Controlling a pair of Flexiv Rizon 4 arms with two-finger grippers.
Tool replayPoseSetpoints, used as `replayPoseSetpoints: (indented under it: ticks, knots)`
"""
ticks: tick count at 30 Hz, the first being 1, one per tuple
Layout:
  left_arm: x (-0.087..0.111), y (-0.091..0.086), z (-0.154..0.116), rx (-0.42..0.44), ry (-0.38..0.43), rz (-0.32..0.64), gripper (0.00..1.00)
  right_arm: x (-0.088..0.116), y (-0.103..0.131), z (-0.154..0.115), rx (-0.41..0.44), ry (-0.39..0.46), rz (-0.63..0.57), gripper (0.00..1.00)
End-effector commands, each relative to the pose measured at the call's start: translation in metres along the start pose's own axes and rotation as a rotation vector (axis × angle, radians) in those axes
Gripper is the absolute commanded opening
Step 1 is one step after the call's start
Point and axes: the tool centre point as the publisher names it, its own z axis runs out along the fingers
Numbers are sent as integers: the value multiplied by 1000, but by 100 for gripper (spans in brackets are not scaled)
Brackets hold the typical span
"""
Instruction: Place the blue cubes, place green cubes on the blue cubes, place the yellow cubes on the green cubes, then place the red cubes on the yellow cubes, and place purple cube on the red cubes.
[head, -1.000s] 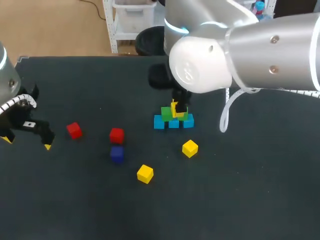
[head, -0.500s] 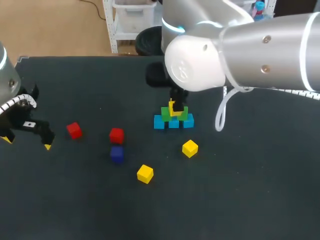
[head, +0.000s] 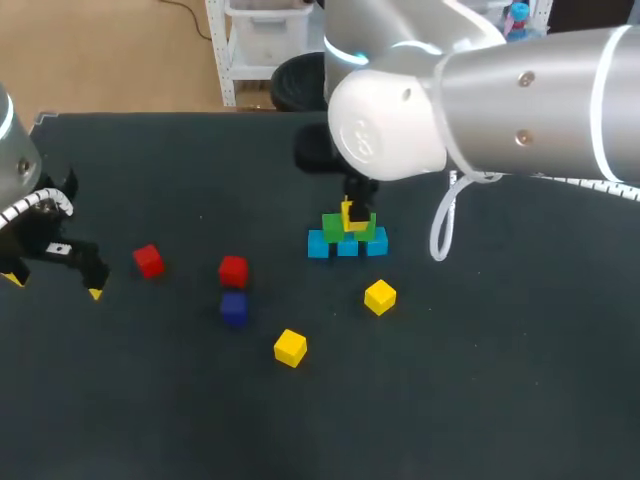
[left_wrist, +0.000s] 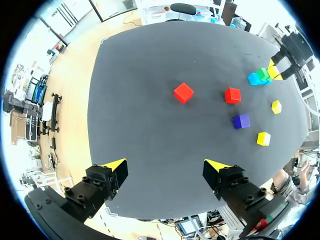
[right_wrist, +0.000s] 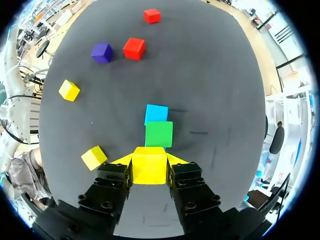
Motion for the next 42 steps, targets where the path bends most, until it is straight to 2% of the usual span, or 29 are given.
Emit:
replayPoseSetpoints:
  ticks: [1,25,42]
  knots:
    - [0,1,0,4,-1,2,100,0,-1,1,-2,-2,-1,0]
    - [0,1,0,4,-1,2,100,-6,-11,2,-1,-2,-9,0]
    - [0,1,0,4,-1,2,100,-4,-10,3,1,-5,5,0]
